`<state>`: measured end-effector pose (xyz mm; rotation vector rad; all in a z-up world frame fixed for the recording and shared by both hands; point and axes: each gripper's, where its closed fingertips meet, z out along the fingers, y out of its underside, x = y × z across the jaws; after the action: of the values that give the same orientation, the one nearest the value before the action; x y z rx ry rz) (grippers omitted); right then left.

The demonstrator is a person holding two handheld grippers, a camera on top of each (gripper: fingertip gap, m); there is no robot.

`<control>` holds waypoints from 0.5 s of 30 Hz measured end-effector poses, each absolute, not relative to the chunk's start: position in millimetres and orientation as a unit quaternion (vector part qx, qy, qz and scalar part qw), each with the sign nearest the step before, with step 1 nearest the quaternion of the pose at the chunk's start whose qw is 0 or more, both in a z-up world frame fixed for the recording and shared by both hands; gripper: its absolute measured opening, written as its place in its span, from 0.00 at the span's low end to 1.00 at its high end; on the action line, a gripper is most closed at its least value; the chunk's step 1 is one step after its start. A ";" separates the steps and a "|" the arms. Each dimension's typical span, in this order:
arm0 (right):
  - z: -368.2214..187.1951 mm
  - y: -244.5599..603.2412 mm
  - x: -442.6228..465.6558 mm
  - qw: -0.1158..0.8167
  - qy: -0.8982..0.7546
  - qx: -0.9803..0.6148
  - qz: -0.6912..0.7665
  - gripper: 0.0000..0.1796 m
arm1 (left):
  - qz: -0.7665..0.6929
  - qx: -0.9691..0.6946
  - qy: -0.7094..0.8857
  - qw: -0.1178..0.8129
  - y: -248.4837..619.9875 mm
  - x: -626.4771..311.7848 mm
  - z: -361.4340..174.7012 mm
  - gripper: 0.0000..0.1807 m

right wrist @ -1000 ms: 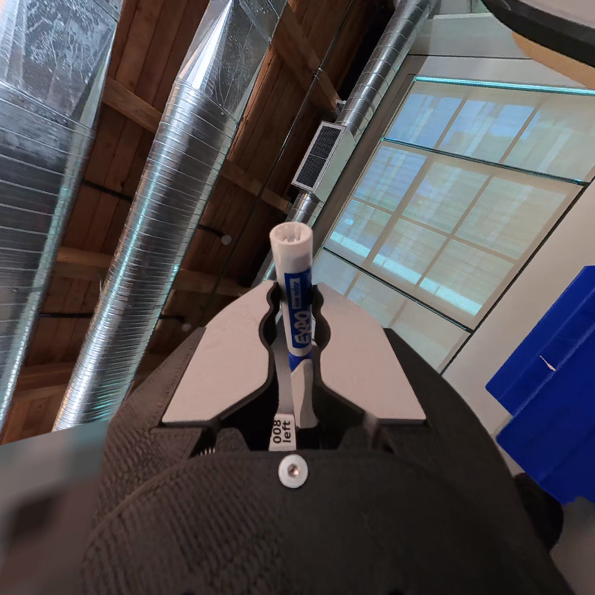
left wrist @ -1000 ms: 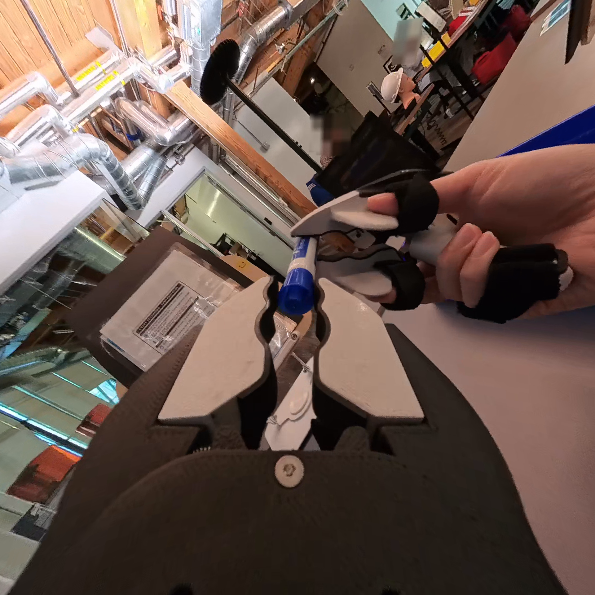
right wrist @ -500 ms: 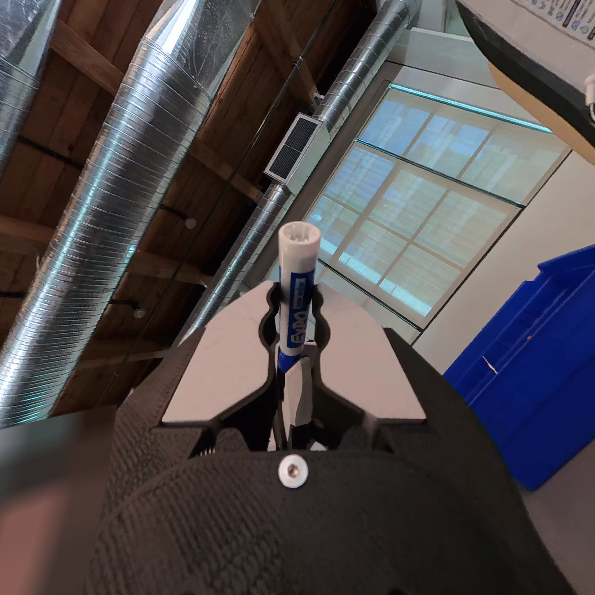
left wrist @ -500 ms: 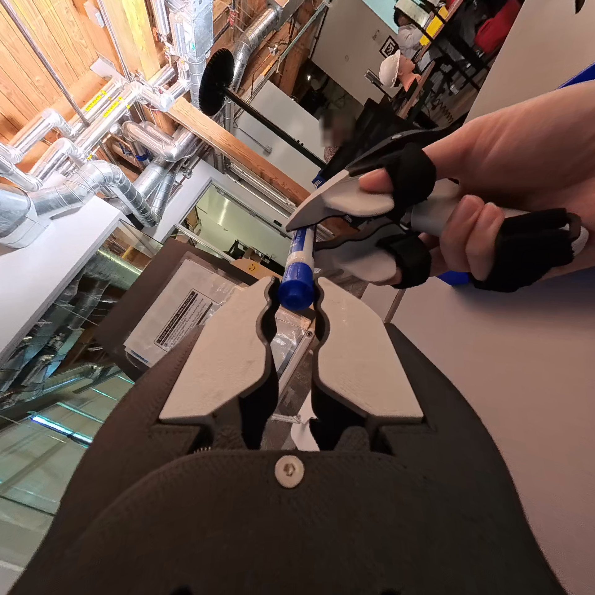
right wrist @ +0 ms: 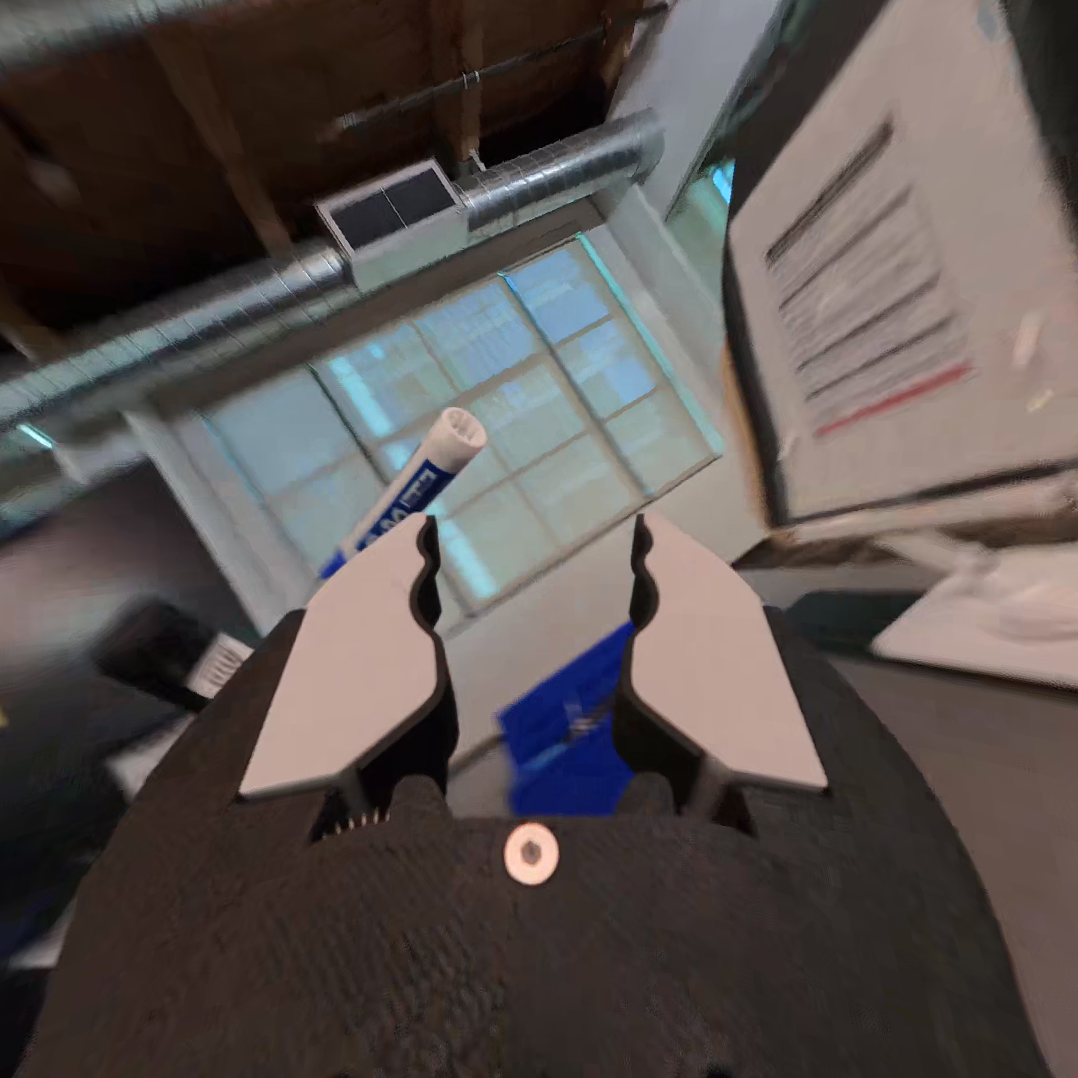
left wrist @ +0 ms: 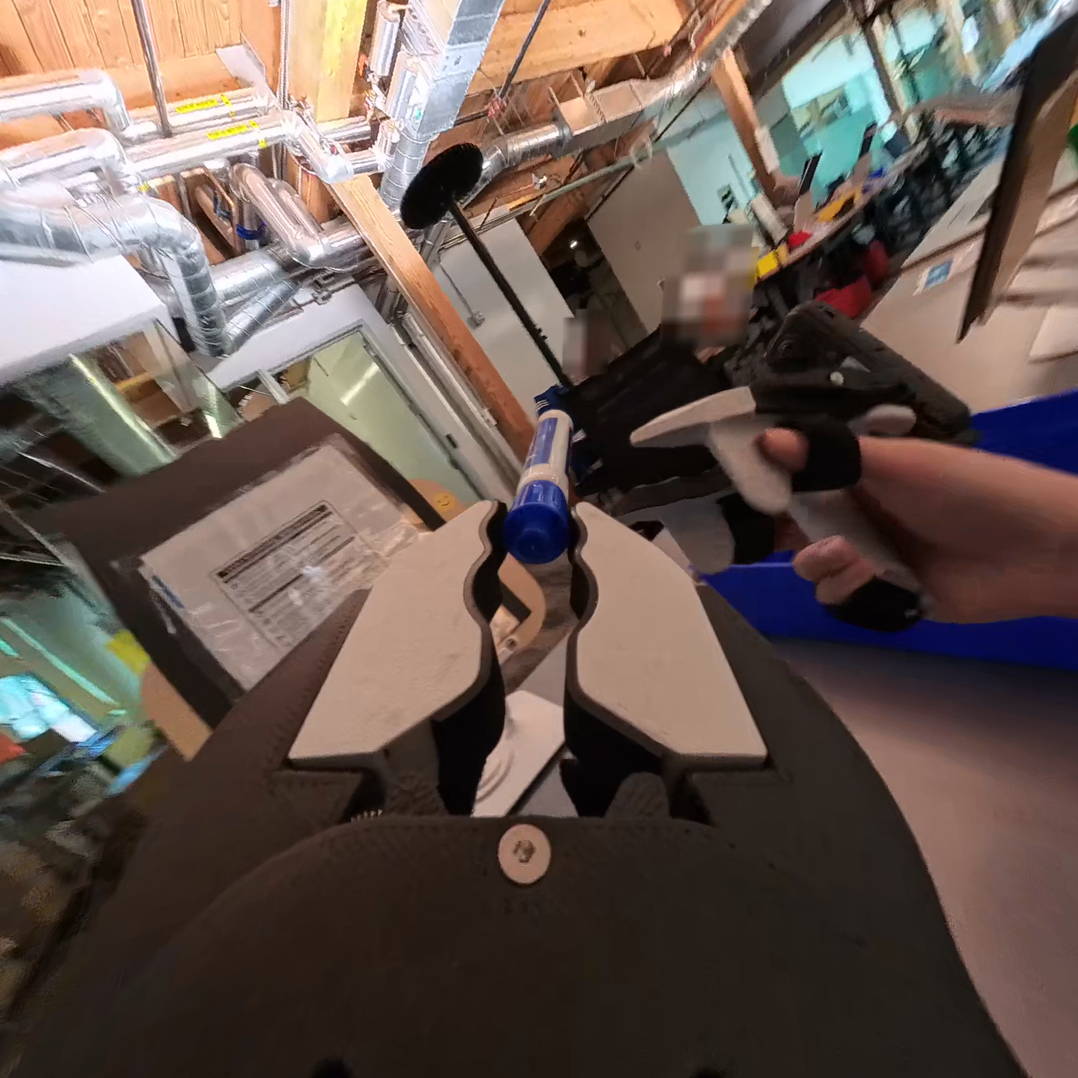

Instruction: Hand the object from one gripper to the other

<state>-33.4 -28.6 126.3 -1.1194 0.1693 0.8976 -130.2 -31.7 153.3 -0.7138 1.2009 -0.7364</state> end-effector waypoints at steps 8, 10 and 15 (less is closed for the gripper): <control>161.4 -65.8 -44.0 0.838 -0.139 -0.514 -0.118 0.38 | -0.509 -0.358 0.532 0.574 -34.1 -144.5 164.8 0.10; 164.4 -72.3 -55.0 0.818 -0.196 -0.494 -0.220 0.37 | -0.529 -0.365 0.545 0.539 -36.2 -145.2 161.2 0.10; 150.7 -69.6 -77.7 0.722 -0.314 -0.473 -0.394 0.28 | -0.537 -0.378 0.569 0.494 -38.6 -143.7 151.4 0.11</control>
<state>-77.7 -69.6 150.7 -1.0455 -0.6942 -0.8698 -143.7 -38.6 151.4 -0.9170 1.3805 -1.3016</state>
